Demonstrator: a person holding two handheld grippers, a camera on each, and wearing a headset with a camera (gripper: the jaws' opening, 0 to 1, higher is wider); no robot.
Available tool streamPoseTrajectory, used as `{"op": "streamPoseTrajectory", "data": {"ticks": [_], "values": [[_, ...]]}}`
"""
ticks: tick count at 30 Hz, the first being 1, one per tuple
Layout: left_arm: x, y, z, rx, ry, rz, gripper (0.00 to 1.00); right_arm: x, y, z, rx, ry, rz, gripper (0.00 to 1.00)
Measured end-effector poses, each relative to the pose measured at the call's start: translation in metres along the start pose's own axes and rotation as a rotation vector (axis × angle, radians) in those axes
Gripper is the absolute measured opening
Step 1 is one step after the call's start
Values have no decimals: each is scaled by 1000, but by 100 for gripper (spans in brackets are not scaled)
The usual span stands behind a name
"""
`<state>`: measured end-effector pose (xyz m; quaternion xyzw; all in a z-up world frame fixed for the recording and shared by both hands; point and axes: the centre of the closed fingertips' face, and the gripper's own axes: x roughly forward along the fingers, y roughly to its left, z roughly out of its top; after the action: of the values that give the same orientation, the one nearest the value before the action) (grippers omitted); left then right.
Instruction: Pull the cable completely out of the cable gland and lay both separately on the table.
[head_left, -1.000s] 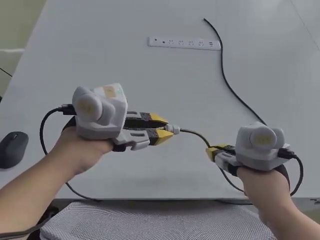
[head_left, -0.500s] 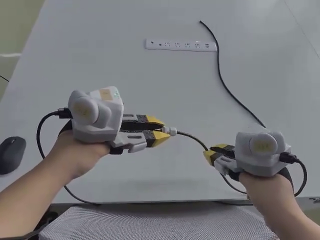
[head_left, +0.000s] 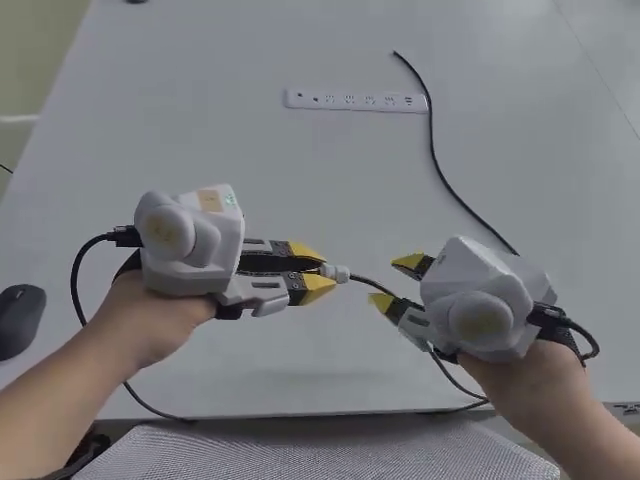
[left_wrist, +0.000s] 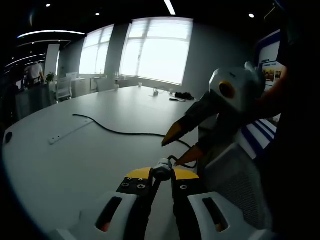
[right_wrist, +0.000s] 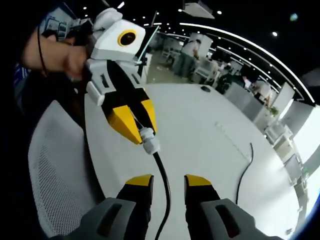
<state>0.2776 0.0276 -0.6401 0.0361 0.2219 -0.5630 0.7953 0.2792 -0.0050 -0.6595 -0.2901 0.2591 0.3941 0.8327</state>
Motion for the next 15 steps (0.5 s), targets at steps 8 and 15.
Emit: {"op": "streamPoseTrajectory", "data": {"ticks": [8,15], "values": [[2,-1,-1,2,4,-7,15,9,6,12,-96,-10,18,14],[3,-1,1,-4,-4,-5,15,10,7,14,-133,-15,23,5]]}}
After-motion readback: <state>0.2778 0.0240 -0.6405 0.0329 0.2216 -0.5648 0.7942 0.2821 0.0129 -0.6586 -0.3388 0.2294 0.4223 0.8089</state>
